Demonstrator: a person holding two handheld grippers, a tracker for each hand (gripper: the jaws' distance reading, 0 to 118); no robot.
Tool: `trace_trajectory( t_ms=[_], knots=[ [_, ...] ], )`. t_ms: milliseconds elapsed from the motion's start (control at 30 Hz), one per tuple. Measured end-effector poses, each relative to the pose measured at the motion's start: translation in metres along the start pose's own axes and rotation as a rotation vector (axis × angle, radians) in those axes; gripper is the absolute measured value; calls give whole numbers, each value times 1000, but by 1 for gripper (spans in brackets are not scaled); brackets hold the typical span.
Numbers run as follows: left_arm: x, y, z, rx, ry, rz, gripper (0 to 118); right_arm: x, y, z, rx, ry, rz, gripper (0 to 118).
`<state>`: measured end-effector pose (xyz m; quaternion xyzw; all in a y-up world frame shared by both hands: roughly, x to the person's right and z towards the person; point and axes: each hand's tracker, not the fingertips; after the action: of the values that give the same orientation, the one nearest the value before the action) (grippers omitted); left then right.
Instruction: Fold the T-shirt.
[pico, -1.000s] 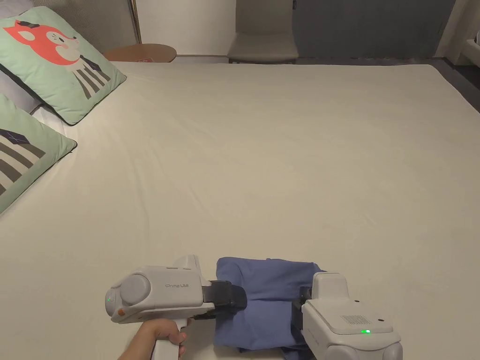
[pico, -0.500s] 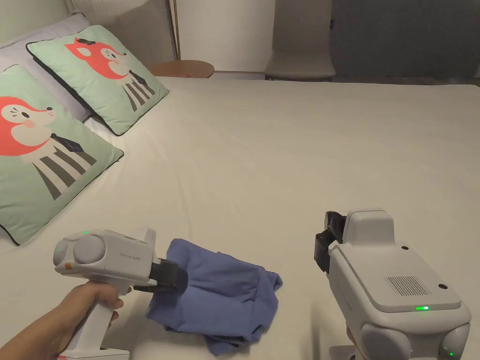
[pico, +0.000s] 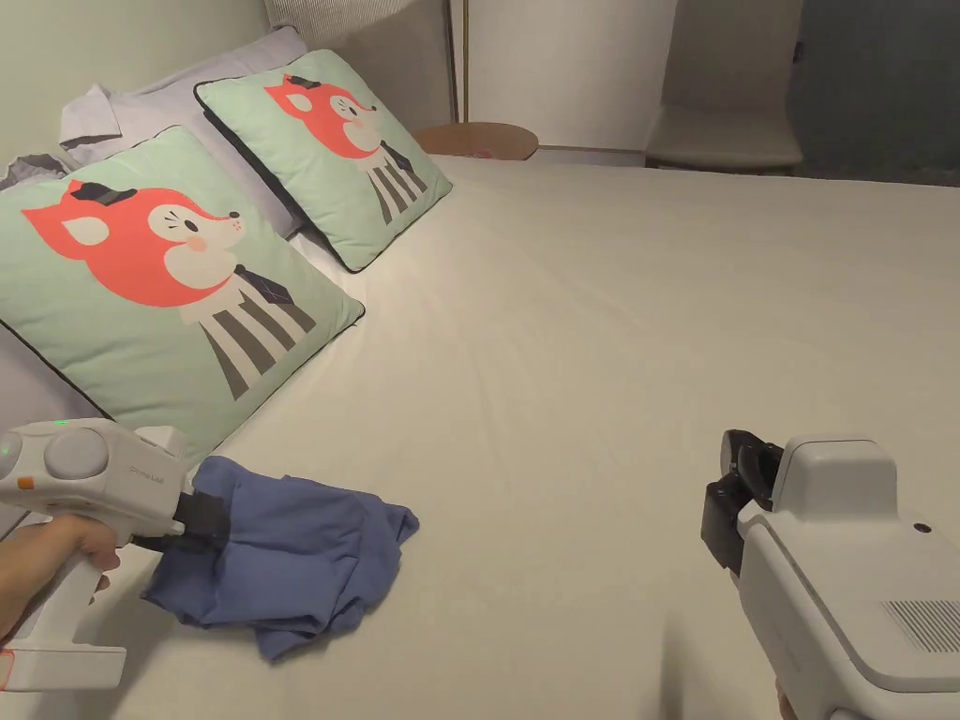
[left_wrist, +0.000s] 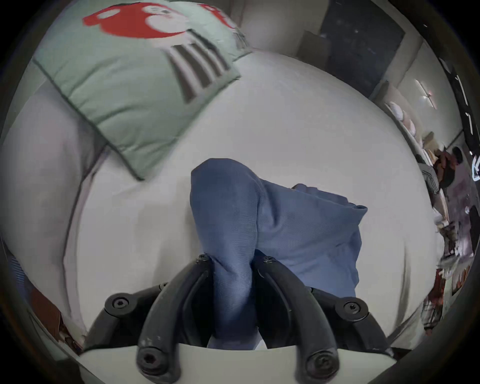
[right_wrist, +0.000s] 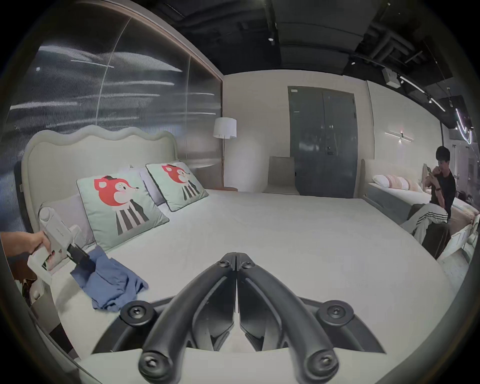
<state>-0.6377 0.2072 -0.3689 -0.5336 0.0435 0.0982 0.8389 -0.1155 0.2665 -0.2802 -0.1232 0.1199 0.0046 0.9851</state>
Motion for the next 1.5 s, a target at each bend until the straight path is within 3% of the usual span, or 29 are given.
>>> trace_trajectory(
  t_ms=[67,100,167,200,233,300,667,867,1067,1167,1267,1300,1333,1500],
  knots=[
    [-6,-1,0,6,-6,7,17,-3,-1,-5,-4,6,6,0],
    [-11,1,-5,6,-11,7,24,-3,-2,-7,-6,9,8,0],
    [-7,-2,-4,32,43,-14,54,-4,-2,-9,-6,13,12,0],
    [-4,-4,-2,57,80,-32,78,-4,-3,-10,-5,13,15,0],
    [4,-8,3,81,91,-52,94,-4,-2,-10,-5,15,17,0],
    [10,-12,15,148,91,-60,110,-4,-1,-9,2,12,18,0],
    [101,-45,134,480,186,-78,107,3,22,32,59,20,32,0],
    [170,-93,204,766,180,-112,106,15,35,65,100,23,36,0],
    [234,-140,229,1042,91,-67,98,39,47,99,166,-15,49,0],
    [262,-159,223,1142,42,-26,82,53,52,114,197,-49,61,1],
    [286,-172,211,1199,17,-40,35,69,53,128,218,-86,70,0],
    [296,-175,208,1199,13,-49,9,74,54,133,223,-99,68,1],
    [302,-176,203,1199,0,-69,0,80,53,136,230,-109,67,0],
    [340,-186,184,1194,-77,-129,0,104,53,159,256,-188,64,0]
  ],
)
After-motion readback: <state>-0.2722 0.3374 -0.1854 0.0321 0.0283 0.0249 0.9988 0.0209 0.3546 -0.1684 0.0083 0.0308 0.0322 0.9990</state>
